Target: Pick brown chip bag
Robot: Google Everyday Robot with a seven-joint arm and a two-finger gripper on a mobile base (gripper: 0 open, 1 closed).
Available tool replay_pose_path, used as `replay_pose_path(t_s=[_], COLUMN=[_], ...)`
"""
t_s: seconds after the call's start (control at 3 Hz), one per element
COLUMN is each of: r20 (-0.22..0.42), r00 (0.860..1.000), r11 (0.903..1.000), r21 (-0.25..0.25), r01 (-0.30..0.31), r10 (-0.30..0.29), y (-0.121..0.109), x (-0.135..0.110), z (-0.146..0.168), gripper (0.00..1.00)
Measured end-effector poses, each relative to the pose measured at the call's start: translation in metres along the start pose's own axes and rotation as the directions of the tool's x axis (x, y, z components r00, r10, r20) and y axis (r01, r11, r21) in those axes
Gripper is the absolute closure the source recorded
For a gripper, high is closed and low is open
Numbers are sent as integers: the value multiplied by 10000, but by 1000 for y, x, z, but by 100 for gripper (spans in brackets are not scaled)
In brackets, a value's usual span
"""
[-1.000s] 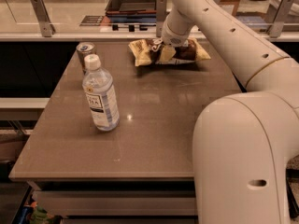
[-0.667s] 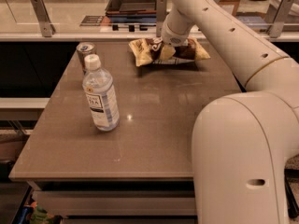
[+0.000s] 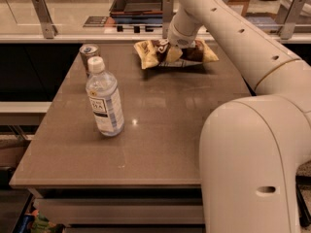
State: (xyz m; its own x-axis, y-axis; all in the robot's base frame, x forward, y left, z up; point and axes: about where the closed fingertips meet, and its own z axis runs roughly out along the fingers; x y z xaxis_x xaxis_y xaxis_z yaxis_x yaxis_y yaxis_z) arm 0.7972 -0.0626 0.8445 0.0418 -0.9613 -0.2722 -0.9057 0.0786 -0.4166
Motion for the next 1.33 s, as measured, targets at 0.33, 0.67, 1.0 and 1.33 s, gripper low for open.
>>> replay_pose_path(t_s=[0.33, 0.67, 1.0, 1.33], r20=[1, 1, 1, -1], r00=[10000, 10000, 10000, 10000], r11=[10000, 10000, 10000, 10000], r21=[1, 2, 3, -1], r01=[-1, -1, -1, 0], r10=[1, 1, 1, 0], y=[0, 0, 0, 0], x=[0, 0, 0, 0], z=[0, 0, 0, 0], gripper=[100, 100, 100, 100])
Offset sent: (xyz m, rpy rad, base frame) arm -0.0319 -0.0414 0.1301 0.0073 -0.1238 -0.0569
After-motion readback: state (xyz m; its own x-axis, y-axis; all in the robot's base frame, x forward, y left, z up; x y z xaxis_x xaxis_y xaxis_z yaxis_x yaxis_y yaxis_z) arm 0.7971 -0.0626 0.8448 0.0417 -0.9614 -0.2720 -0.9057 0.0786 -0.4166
